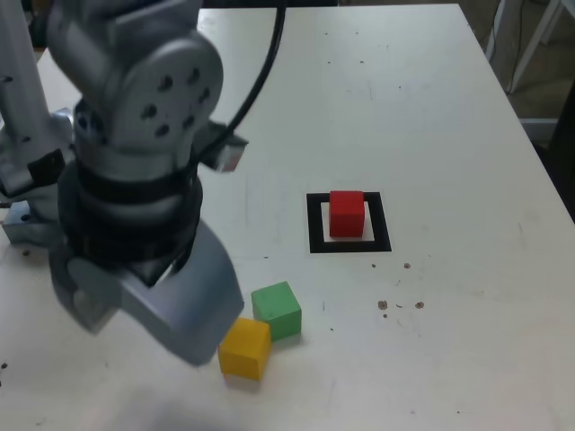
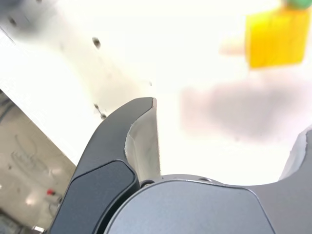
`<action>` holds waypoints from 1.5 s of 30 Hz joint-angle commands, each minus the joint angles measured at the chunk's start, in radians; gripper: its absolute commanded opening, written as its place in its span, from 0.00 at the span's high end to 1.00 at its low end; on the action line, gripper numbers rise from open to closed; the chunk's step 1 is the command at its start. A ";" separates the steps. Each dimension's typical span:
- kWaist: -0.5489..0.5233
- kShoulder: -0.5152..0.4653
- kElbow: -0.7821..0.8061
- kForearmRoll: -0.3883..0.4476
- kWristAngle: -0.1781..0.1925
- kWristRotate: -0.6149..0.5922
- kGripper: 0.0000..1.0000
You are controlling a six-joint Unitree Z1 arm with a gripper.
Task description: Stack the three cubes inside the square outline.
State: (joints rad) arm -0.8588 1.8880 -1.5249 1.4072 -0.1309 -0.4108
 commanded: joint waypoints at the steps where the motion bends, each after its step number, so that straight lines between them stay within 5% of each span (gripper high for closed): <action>1: -0.009 0.018 0.012 -0.043 -0.012 -0.007 0.01; 6: -0.017 0.039 0.097 -0.196 -0.036 -0.015 0.01; 10: -0.016 0.041 0.137 -0.246 -0.017 -0.038 0.01; 23: 0.014 0.089 0.146 -0.256 0.064 -0.037 0.04; 45: 0.126 0.141 0.152 -0.242 0.103 0.053 0.11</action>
State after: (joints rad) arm -0.7354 2.0244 -1.3753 1.1614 -0.0305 -0.3599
